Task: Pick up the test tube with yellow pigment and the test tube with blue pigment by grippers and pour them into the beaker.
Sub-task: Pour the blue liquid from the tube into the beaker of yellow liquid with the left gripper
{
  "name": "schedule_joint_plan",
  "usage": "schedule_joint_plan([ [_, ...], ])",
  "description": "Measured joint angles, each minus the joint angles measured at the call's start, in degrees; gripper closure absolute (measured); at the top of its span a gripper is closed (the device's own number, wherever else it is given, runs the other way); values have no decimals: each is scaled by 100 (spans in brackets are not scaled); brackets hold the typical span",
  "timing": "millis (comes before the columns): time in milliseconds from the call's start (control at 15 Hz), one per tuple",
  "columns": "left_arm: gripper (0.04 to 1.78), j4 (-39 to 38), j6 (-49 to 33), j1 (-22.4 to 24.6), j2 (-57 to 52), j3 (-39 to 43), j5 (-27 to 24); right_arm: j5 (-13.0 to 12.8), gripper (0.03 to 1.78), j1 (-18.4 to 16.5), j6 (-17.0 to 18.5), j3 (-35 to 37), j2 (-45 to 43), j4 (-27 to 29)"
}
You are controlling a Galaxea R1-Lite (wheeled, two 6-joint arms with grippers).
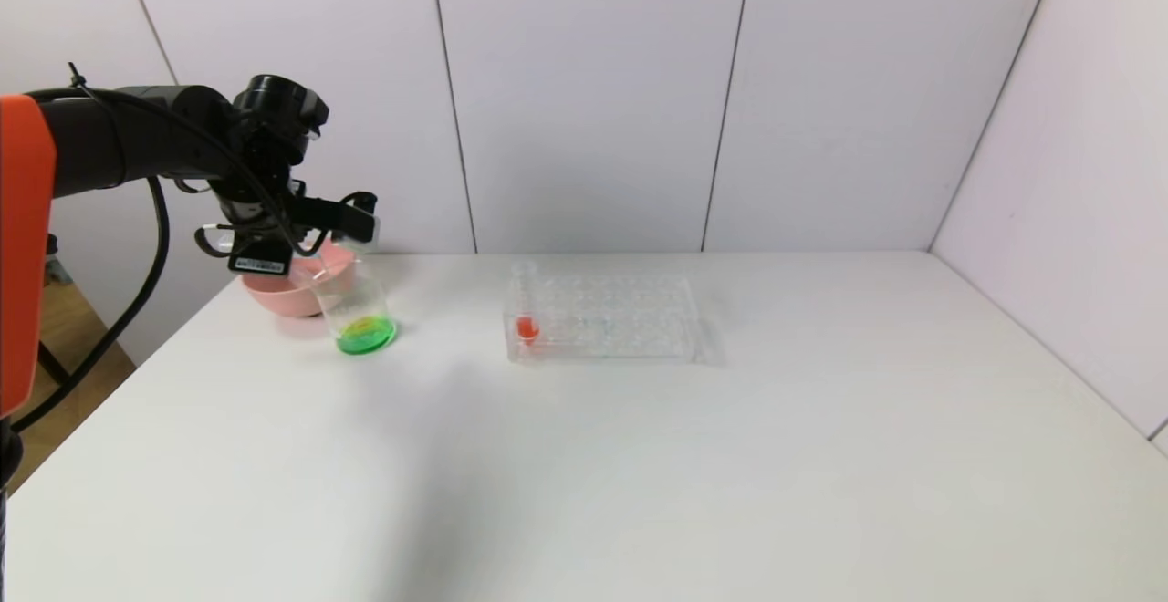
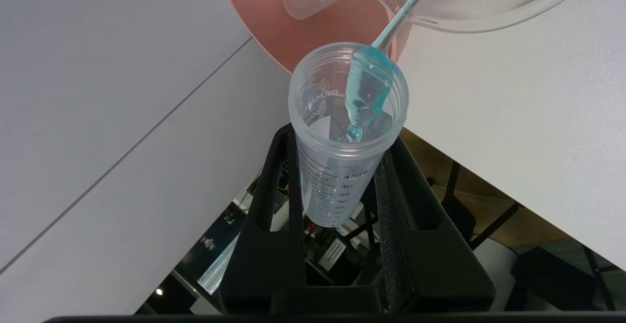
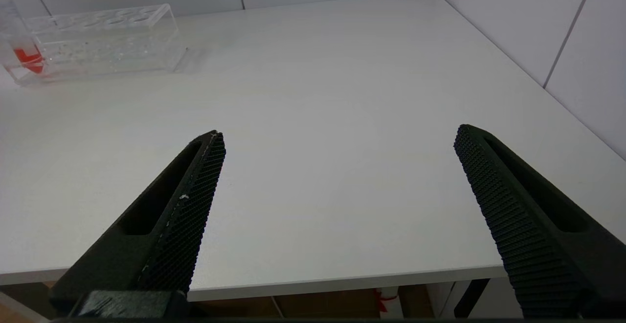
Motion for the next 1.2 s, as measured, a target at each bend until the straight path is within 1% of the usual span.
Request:
schedule_joint_plan([
  [800,138,0,2,-44,0,-2,145,0,10,0,2,0,0,0],
  [933,138,0,2,-68,0,-2,280,0,10,0,2,0,0,0],
  [1200,138,-271,5,-215,-22,-2,315,0,10,0,2,0,0,0],
])
